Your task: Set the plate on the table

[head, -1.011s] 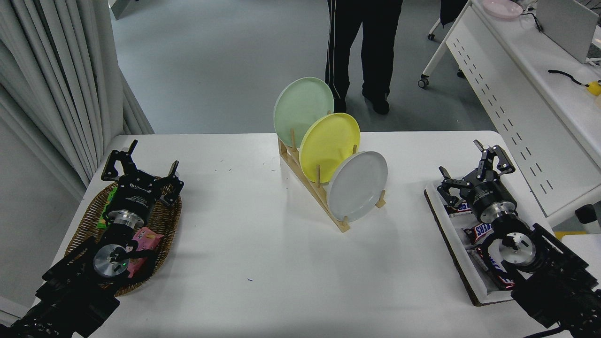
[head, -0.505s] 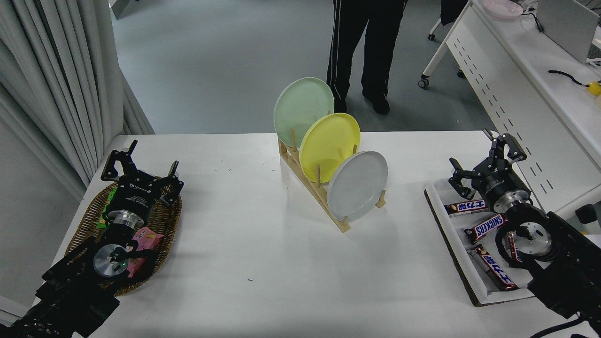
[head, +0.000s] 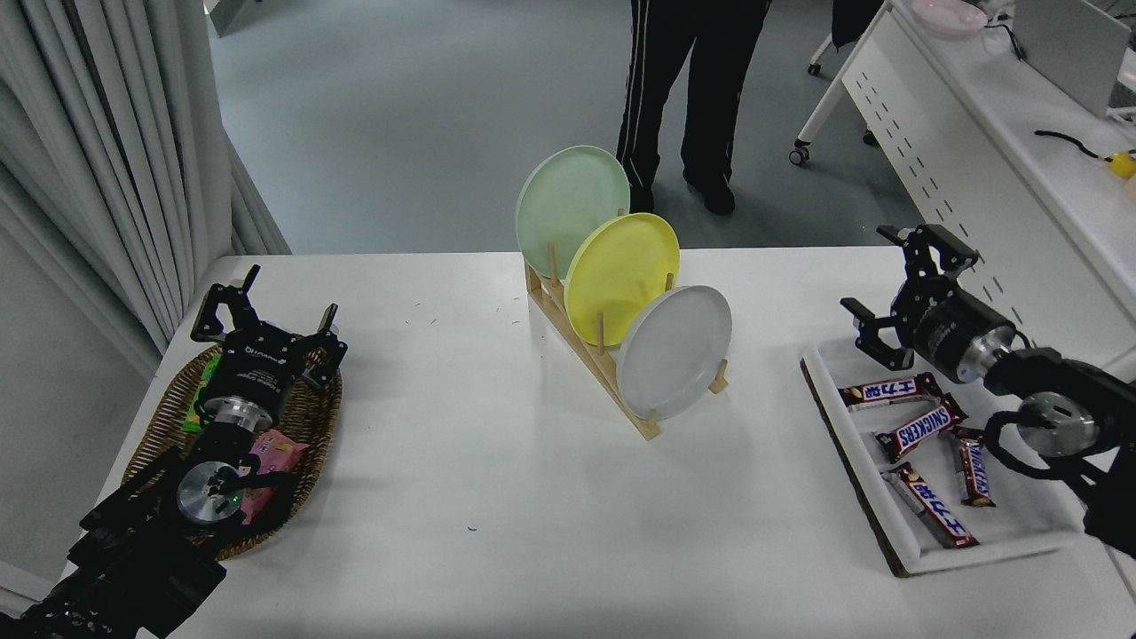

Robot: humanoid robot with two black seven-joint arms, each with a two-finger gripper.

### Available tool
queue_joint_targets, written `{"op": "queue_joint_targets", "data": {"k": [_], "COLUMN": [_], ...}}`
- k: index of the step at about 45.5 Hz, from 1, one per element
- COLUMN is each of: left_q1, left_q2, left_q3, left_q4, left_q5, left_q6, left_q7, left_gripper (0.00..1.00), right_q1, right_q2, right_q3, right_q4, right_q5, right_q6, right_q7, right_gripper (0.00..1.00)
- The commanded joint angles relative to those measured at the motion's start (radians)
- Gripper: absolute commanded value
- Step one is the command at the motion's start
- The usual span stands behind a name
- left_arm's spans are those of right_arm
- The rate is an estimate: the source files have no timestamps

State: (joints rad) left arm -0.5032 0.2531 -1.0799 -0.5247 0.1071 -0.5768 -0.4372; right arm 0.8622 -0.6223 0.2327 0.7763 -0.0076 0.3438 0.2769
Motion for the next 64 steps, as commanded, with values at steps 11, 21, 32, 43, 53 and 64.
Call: {"op": "queue_joint_targets", "data": {"k": [11, 21, 32, 43, 53, 64], "left_q1": [0.0, 0.0, 0.0, 0.0, 0.0, 0.0], "left_q2": [0.0, 0.0, 0.0, 0.0, 0.0, 0.0], "left_q3": [0.0, 0.0, 0.0, 0.0, 0.0, 0.0], "left_q4": [0.0, 0.0, -0.001, 0.0, 0.0, 0.0], "left_q5": [0.0, 0.0, 0.0, 0.0, 0.0, 0.0], "left_q6": [0.0, 0.0, 0.0, 0.0, 0.0, 0.0], "left_q7": [0.0, 0.0, 0.0, 0.0, 0.0, 0.0], "left_gripper": [1.0, 1.0, 1.0, 1.0, 1.0, 1.0], "right_q1": [0.389, 0.512, 0.531, 0.52, 0.511, 0.491], "right_q2": [-0.231, -0.241, -0.206, -0.149, -0.07, 0.085], "right_q3": [-0.562, -0.691, -0.691, -0.53, -0.515, -0.5], "right_q4": [0.336, 0.37, 0.385, 0.373, 0.371, 0.25], "right_q5": [0.14, 0.14, 0.199, 0.204, 0.192, 0.193], "right_q6": [0.008, -0.002, -0.002, -0.009, -0.107, -0.192], "right_q7": [0.001, -0.002, -0.116, -0.372, -0.404, -0.418], "right_gripper": [1.0, 1.0, 1.0, 1.0, 1.0, 1.0]}}
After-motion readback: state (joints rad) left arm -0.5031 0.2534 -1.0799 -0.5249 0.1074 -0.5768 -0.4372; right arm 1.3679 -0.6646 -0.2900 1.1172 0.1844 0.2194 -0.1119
